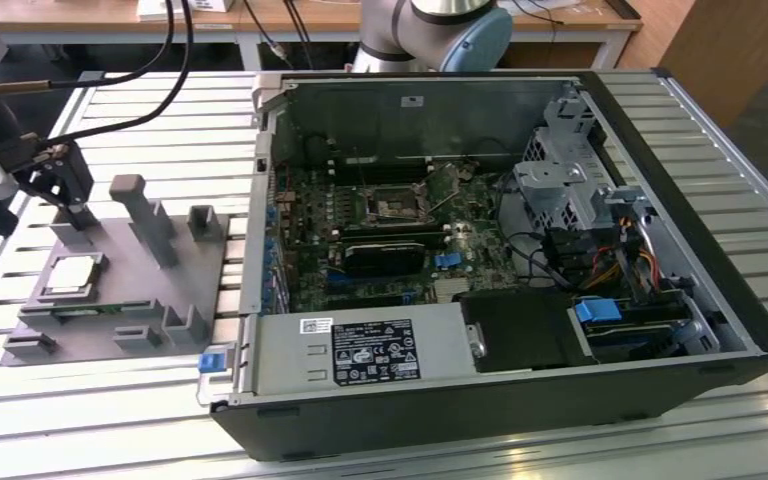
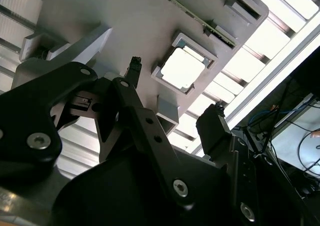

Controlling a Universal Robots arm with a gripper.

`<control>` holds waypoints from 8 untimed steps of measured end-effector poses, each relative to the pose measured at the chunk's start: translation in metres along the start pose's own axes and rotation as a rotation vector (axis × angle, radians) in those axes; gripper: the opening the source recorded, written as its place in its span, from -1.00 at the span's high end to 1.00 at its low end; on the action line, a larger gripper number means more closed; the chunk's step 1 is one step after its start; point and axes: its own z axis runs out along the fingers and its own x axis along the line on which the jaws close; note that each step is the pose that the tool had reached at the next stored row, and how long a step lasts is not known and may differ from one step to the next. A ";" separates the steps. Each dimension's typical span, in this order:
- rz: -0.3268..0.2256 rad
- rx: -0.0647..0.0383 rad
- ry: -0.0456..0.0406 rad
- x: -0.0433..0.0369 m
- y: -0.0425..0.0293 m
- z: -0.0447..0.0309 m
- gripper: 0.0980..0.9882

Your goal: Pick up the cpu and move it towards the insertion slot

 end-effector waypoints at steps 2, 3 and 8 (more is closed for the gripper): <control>0.000 0.000 -0.0001 0.0000 0.0000 0.0004 -0.40; 0.000 0.000 0.0000 0.0000 0.0000 0.0006 -0.40; 0.000 0.000 0.0000 0.0000 -0.0001 0.0015 -0.40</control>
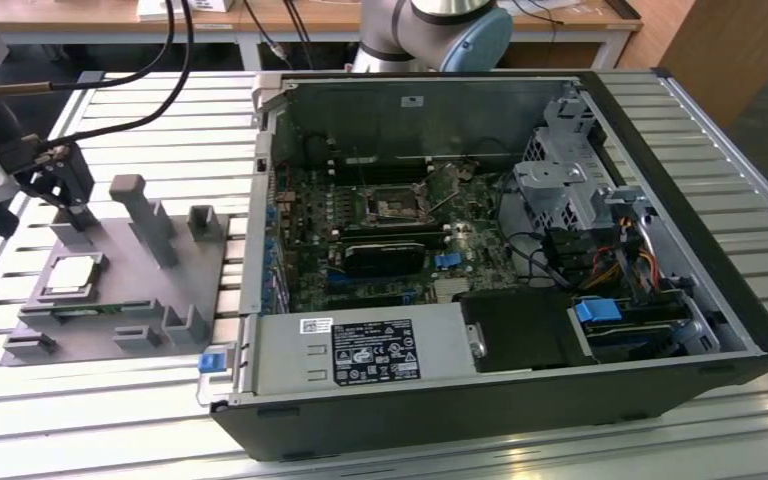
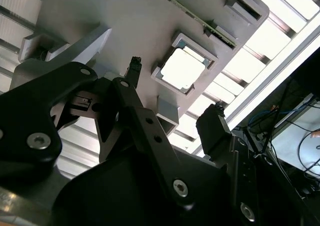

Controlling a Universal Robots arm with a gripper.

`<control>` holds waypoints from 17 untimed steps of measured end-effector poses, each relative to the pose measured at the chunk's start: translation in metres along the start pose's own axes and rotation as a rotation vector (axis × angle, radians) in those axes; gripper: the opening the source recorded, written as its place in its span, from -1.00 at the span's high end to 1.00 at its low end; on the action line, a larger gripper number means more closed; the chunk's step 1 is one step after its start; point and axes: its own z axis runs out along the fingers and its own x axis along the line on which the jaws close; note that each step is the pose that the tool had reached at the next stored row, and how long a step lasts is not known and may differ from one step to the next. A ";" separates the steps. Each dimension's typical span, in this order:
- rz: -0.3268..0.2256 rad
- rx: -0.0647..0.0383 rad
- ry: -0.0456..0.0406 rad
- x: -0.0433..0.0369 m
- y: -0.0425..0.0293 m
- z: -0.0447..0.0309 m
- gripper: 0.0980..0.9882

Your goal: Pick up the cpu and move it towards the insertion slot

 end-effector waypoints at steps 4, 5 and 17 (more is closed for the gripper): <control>0.000 0.000 0.0000 0.0000 0.0000 0.0007 -0.40; 0.000 0.000 0.0000 0.0000 0.0000 0.0009 -0.40; 0.000 0.000 0.0000 0.0000 -0.0002 0.0043 -0.40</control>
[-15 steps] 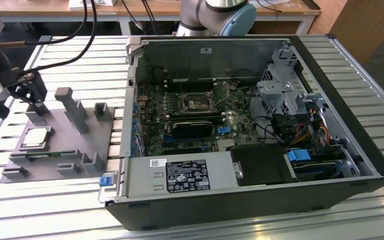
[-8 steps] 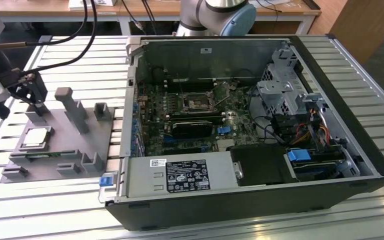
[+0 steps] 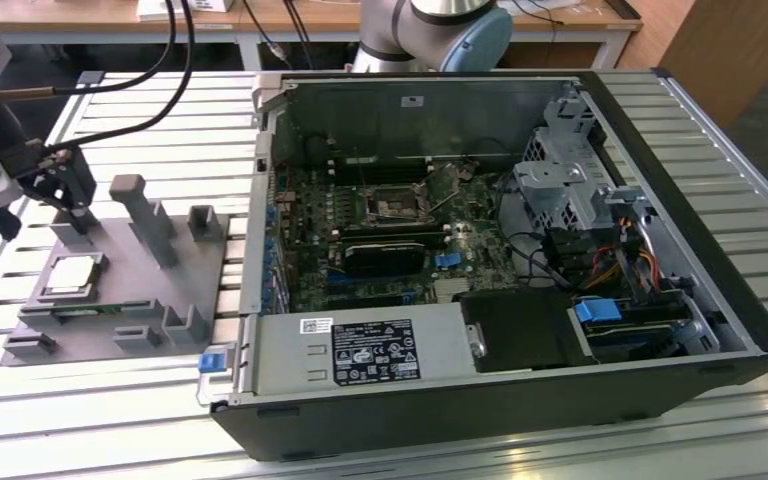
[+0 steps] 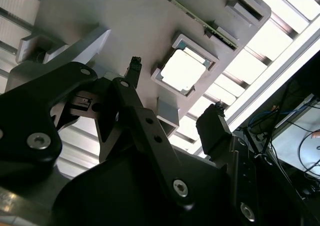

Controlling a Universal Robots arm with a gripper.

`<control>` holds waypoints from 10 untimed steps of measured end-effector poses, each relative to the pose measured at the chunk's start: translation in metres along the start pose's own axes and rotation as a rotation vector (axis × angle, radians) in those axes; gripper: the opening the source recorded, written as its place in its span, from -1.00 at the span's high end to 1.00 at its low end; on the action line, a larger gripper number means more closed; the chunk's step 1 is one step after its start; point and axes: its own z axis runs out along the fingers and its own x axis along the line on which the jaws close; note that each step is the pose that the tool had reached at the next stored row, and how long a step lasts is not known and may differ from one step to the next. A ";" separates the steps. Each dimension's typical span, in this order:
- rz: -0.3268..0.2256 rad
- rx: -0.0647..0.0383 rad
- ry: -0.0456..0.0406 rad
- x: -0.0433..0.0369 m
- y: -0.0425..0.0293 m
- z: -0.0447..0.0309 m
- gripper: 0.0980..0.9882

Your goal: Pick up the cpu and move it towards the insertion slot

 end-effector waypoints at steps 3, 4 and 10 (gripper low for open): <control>0.000 0.000 0.0000 0.0000 0.0000 0.0006 -0.40; 0.000 0.000 -0.0001 0.0000 0.0000 0.0010 -0.40; 0.000 0.000 0.0001 0.0000 -0.0001 0.0029 -0.40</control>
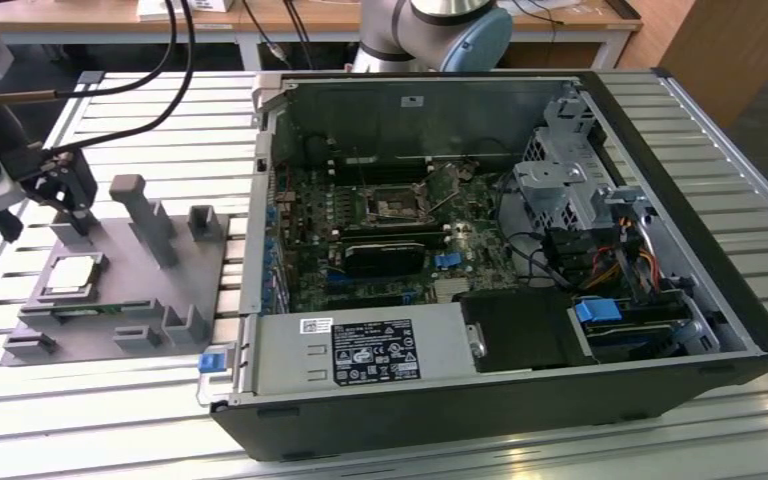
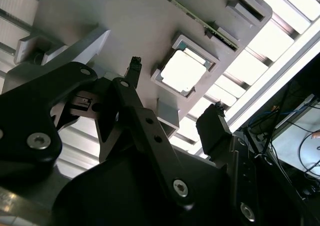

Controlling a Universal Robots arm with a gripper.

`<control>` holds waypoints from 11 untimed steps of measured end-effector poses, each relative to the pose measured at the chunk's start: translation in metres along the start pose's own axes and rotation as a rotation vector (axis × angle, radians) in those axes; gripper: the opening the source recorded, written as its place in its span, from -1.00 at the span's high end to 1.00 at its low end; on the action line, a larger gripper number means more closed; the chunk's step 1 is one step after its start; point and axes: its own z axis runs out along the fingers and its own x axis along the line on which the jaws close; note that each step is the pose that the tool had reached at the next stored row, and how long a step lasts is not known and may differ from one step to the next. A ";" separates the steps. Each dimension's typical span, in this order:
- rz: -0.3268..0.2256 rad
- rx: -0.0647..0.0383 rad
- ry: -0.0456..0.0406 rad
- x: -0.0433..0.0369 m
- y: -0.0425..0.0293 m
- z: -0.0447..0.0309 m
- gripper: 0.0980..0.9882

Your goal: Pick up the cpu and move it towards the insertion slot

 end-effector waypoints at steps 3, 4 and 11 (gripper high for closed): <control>0.000 0.000 0.0000 0.0000 0.0000 0.0007 -0.40; 0.000 0.000 0.0000 0.0000 0.0000 0.0010 -0.40; 0.000 0.000 0.0000 0.0000 -0.0001 0.0023 -0.40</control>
